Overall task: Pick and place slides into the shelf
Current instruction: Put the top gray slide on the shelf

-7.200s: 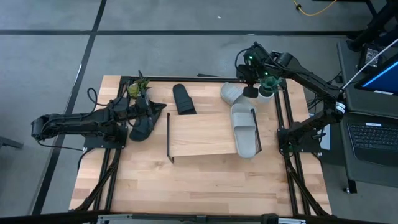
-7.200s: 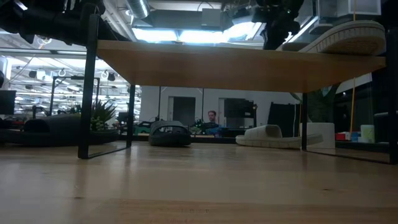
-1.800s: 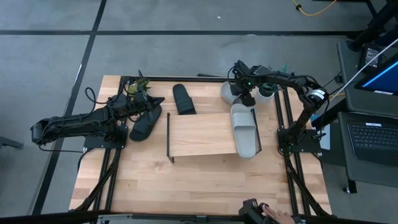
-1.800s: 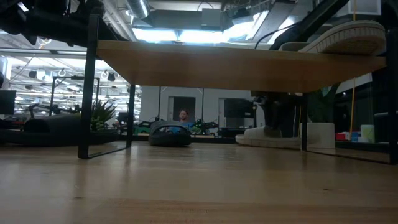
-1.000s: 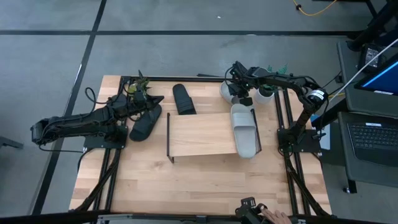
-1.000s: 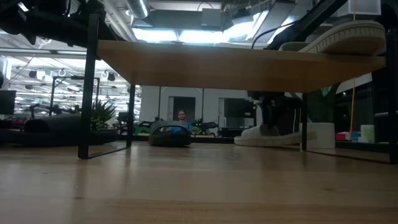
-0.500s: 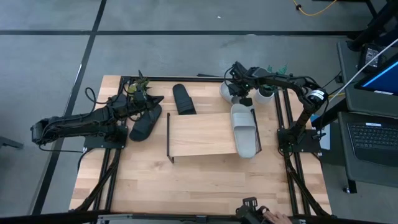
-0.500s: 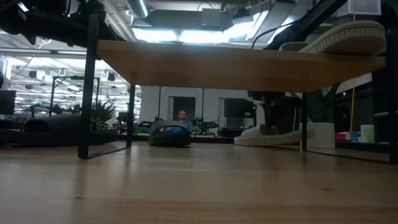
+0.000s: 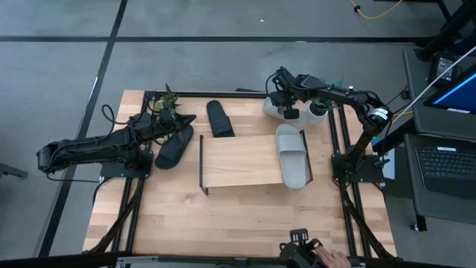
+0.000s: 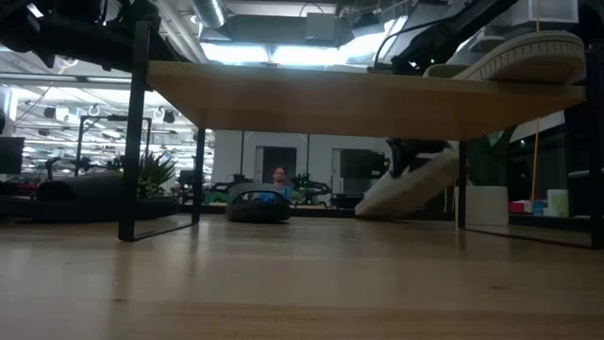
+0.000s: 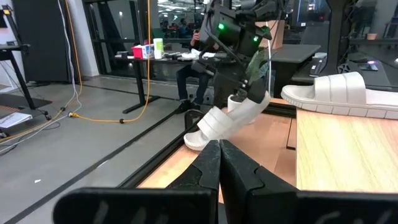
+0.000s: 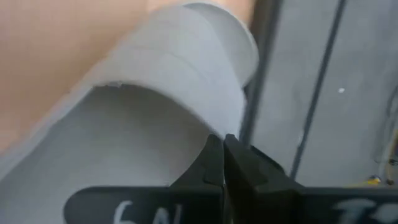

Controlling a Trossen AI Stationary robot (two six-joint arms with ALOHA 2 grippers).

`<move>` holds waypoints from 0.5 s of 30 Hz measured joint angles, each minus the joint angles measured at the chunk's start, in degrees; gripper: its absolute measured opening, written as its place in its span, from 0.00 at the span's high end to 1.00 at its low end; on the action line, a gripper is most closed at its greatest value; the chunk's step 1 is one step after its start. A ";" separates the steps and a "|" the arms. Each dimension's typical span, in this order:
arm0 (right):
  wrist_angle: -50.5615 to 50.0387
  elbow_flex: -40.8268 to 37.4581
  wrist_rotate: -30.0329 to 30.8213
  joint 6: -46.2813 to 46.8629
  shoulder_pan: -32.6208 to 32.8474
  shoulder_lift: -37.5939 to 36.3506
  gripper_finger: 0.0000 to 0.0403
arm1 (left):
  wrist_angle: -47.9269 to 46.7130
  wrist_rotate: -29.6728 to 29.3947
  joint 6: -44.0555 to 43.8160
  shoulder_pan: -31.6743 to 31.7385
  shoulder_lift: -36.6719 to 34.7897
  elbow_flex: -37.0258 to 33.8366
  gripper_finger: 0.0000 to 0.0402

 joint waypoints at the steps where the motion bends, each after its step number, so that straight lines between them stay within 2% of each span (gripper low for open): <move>1: -0.01 0.41 0.34 0.00 0.00 0.00 1.00 | 0.00 0.00 0.00 0.00 0.00 0.00 1.00; 15: -1.08 5.59 1.82 -0.13 0.00 -0.08 1.00 | 0.00 0.00 0.00 0.00 -0.02 0.00 1.00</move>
